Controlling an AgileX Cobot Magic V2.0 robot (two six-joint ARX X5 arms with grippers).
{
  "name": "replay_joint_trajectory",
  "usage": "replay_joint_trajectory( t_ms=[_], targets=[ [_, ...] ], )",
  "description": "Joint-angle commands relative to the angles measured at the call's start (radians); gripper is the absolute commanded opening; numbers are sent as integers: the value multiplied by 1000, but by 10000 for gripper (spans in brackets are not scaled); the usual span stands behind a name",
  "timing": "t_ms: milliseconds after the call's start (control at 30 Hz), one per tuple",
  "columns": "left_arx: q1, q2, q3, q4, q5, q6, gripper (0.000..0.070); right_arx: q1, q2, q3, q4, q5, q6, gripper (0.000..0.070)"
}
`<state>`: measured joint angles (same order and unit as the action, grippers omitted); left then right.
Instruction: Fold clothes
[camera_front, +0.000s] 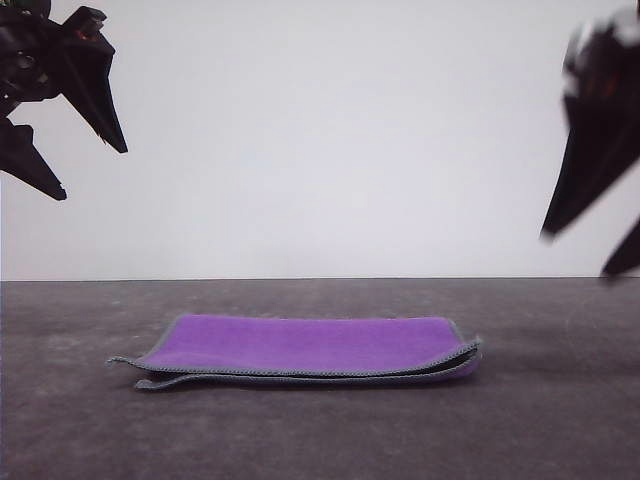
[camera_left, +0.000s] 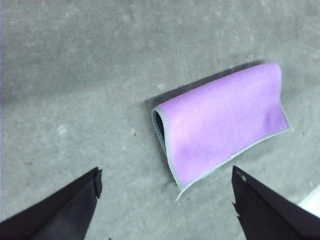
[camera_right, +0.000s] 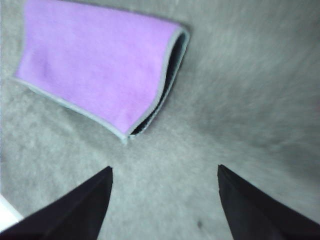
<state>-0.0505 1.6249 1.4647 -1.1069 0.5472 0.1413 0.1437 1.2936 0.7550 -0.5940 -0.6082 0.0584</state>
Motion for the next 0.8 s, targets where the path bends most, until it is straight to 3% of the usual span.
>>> replay_joint_trajectory(
  t_ms=[0,233,500,567,700,767],
  targets=[
    [-1,10,19,3,-2,0,512,10,58,-8,84,-38,81,423],
    [-1,10,19,2,-1,0,512,63,264,-11,322,-148,170,422],
    [-1,10,19,3,-2,0,512,104,364,-11,532,-151,276,414],
    [-1,10,19,3,-2,0,512,109,366,-11,561,-151,297,353],
    [-1,10,19,3,-1,0,512,112,366,-11,579,-151,301,58],
    [-1,10,19,3,-2,0,512,113,366,-11,583,-151,300,1]
  ],
)
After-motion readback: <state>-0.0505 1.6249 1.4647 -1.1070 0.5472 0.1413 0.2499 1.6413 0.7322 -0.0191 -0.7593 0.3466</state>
